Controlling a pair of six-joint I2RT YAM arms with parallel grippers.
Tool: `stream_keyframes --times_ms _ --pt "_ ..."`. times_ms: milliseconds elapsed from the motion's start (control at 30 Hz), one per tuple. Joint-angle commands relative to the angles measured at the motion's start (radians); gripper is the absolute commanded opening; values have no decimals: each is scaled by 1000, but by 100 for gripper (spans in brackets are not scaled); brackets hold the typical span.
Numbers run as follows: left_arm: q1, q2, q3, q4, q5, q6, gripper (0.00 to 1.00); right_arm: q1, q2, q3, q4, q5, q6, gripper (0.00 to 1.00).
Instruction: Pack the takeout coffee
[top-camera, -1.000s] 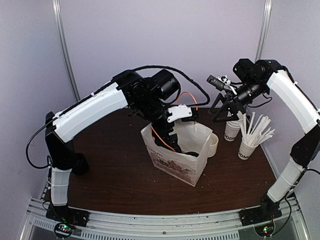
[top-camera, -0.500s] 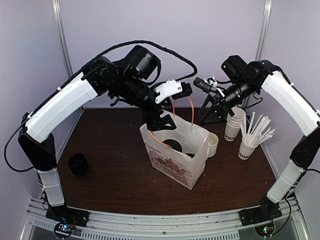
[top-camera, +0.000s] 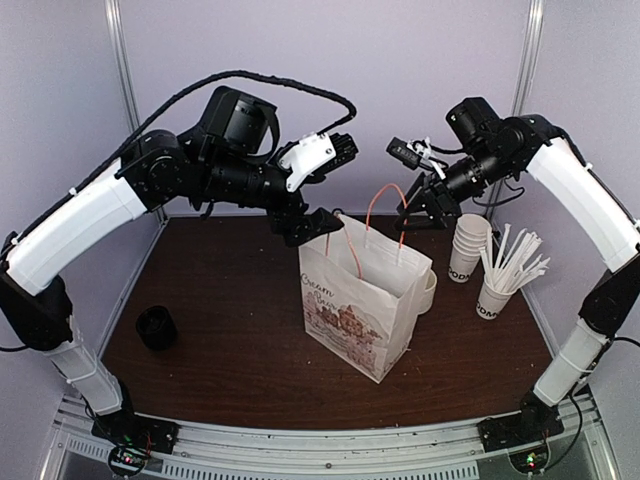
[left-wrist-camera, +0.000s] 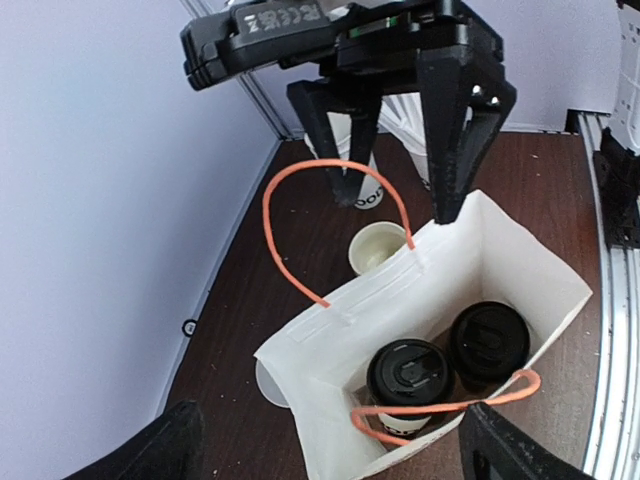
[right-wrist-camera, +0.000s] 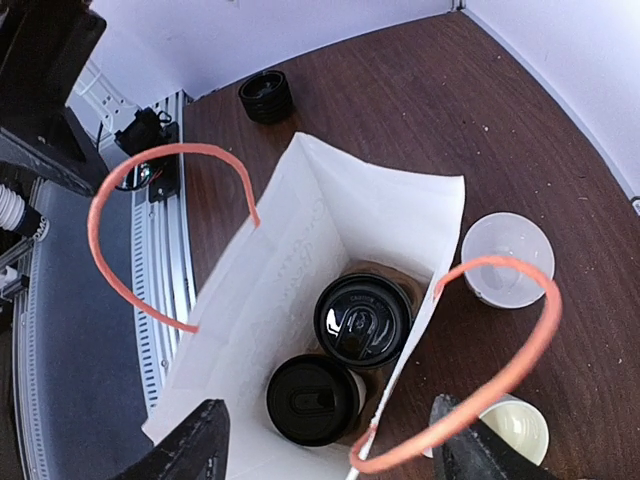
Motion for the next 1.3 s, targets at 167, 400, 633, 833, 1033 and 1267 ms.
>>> stream_keyframes --times_ms 167,400,633,833,1033,1267 --pt "-1 -105 -121 254 -253 -33 94 7 24 54 81 78 115 53" --pt "8 -158 -173 283 -339 -31 95 34 77 109 57 20 126 16" --pt "27 -214 -256 361 -399 2 95 165 65 148 0 -16 58 0" --pt "40 -231 -289 399 -449 30 95 306 50 125 -47 11 -23 0" --pt "43 -309 -393 529 -548 56 96 442 58 125 -99 -9 -81 0" --pt "74 -373 -470 591 -570 55 96 533 99 146 -138 -22 -121 2"
